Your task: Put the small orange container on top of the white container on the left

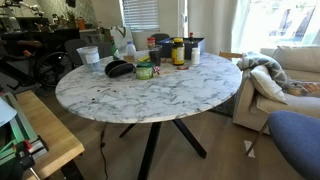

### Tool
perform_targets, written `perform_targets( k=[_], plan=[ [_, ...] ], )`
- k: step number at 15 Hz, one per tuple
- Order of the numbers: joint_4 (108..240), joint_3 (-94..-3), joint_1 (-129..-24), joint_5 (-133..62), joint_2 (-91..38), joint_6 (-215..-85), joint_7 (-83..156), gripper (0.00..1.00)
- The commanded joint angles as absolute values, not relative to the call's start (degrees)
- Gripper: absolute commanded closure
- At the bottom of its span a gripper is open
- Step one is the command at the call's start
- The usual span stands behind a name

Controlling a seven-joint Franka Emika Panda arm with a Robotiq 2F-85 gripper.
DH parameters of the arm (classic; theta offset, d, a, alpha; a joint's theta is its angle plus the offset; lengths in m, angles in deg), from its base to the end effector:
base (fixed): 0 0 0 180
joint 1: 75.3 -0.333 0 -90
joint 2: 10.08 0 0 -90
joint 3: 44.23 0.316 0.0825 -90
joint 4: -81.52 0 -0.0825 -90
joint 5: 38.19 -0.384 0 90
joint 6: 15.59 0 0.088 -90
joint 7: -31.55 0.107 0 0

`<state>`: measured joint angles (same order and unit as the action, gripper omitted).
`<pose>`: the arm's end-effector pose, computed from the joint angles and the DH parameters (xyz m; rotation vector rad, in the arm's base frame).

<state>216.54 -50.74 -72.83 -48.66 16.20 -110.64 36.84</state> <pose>0.3828 -0.0454 0.4841 -2.8601 0.3880 0.3434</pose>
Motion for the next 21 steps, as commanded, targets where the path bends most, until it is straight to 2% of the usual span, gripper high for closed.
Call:
perform_targets(
  k=[1,9,15,17,21],
  plan=[
    [216.43,-49.81,-71.72,-49.0,16.11,-110.46,36.46,0.0],
    [216.51,-49.84,-71.58,-49.42,16.21,-111.82,36.85,0.0],
    [216.19,-50.18,-69.92,-47.93,14.32,-137.6,35.38,0.0],
    [213.03,-50.76,-69.91,-47.46,10.46,-138.64,34.55,0.0],
    [201.05,-51.72,-68.73,-41.89,-0.21,-127.25,32.55,0.0]
  ],
)
